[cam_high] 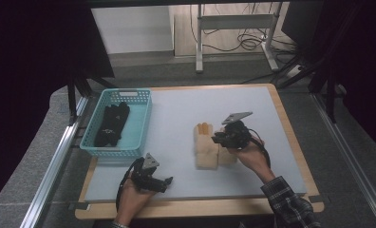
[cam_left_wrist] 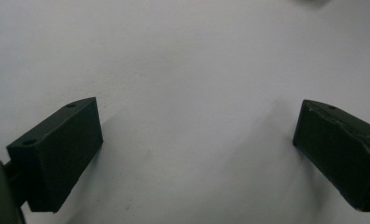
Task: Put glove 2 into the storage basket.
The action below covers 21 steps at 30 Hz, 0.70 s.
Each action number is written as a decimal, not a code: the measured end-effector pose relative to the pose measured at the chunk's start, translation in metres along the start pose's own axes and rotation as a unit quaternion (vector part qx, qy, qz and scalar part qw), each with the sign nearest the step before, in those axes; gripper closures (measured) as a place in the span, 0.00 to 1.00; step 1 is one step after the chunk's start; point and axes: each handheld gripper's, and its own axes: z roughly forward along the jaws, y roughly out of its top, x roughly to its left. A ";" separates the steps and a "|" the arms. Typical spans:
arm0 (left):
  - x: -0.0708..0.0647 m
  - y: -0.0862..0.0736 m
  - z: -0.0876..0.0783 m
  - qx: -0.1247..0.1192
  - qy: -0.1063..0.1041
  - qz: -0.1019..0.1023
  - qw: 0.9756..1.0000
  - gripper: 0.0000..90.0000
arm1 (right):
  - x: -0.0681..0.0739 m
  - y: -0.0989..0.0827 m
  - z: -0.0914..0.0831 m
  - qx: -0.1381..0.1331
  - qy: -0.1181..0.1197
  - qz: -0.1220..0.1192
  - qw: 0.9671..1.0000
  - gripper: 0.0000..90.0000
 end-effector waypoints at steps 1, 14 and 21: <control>0.000 0.000 0.000 0.000 0.000 0.000 1.000 0.02 | 0.005 0.004 0.004 0.001 0.004 -0.008 1.000 0.80; 0.000 0.000 0.000 0.000 0.000 0.000 1.000 0.02 | -0.039 -0.038 -0.025 -0.002 -0.065 0.053 0.996 0.76; 0.000 0.000 0.000 -0.002 0.000 -0.003 1.000 0.02 | -0.055 -0.078 -0.035 -0.006 -0.077 0.107 0.991 0.57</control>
